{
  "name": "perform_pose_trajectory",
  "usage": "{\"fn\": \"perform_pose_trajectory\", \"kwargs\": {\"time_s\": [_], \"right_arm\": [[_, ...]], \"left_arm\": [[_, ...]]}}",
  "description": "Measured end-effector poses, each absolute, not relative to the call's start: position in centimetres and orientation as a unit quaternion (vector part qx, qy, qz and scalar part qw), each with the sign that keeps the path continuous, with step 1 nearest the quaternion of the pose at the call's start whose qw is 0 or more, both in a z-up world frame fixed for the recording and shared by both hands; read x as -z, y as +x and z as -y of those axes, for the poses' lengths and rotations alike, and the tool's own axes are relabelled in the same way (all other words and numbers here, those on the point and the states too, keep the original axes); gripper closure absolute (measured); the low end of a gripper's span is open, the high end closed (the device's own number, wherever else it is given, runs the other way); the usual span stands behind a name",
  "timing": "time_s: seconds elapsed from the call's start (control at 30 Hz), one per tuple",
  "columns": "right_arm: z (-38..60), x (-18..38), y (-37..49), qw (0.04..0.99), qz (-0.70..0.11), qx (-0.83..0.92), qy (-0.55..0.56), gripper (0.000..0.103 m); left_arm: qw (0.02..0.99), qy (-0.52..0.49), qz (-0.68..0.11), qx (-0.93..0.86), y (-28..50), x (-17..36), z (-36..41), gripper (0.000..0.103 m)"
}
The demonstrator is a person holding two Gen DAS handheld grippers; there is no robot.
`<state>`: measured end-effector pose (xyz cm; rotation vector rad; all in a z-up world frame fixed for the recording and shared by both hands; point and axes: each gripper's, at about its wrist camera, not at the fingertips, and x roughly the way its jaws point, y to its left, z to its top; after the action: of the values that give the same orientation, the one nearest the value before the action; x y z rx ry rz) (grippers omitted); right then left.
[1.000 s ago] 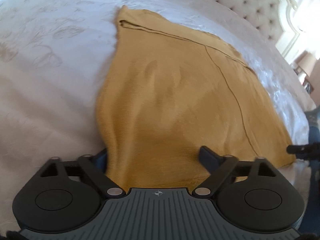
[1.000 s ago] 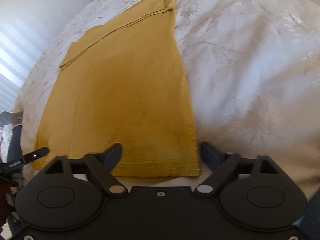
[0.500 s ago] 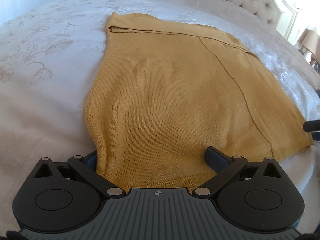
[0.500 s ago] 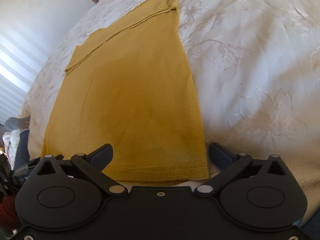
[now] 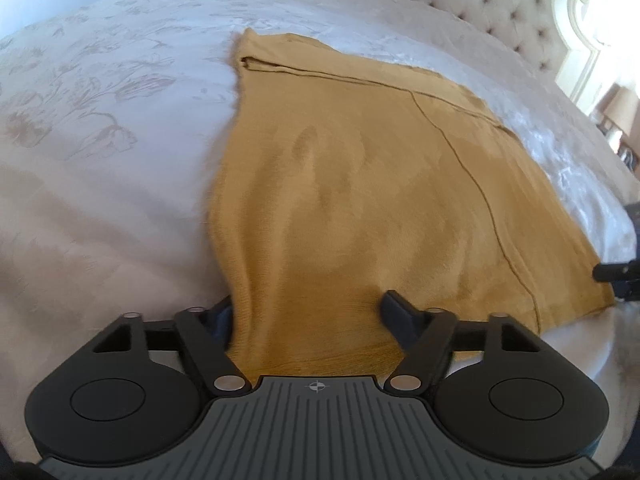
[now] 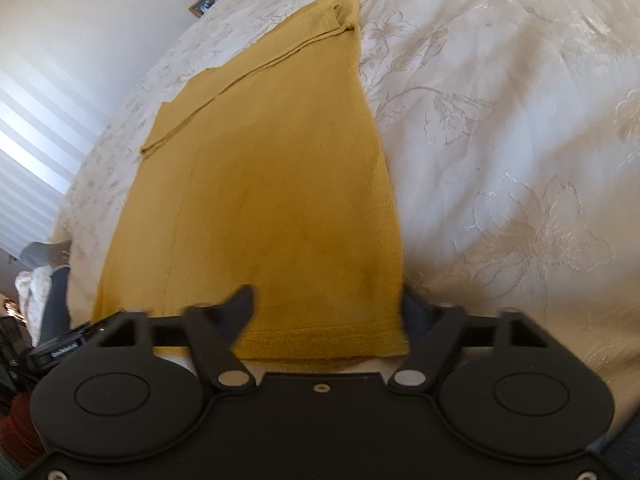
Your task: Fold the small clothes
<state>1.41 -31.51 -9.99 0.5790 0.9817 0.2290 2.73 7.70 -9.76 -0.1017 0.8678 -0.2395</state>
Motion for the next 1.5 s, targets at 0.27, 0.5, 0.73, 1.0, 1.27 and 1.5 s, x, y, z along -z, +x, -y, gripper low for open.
{"fn": "perform_pose_trajectory", "kwargs": {"time_s": [0.27, 0.5, 0.73, 1.0, 1.27, 1.5], "right_arm": [[30.0, 9.2, 1.6, 0.842, -0.465, -0.125, 0.245, 0.084], [31.1, 8.1, 0.3, 0.851, -0.451, -0.104, 0.246, 0.085], [30.9, 8.0, 0.8, 0.846, -0.459, -0.102, 0.251, 0.086], [32.4, 5.9, 2.2, 0.854, -0.391, -0.133, 0.316, 0.086], [34.0, 2.8, 7.6, 0.882, -0.308, -0.138, 0.329, 0.086], [34.8, 1.4, 15.5, 0.904, -0.266, -0.128, 0.311, 0.086]], "left_arm": [[0.888, -0.147, -0.423, 0.107, 2.9, 9.5, -11.4, 0.088], [0.885, -0.159, -0.429, 0.083, 3.0, 9.2, -12.7, 0.087], [0.879, -0.156, -0.438, 0.104, 4.0, 9.6, -12.1, 0.088], [0.892, -0.193, -0.381, 0.150, 4.6, 6.2, -13.0, 0.099], [0.904, -0.229, -0.324, 0.157, 10.0, 2.1, -13.7, 0.099], [0.922, -0.207, -0.283, 0.167, 16.8, -0.2, -12.2, 0.099]]}}
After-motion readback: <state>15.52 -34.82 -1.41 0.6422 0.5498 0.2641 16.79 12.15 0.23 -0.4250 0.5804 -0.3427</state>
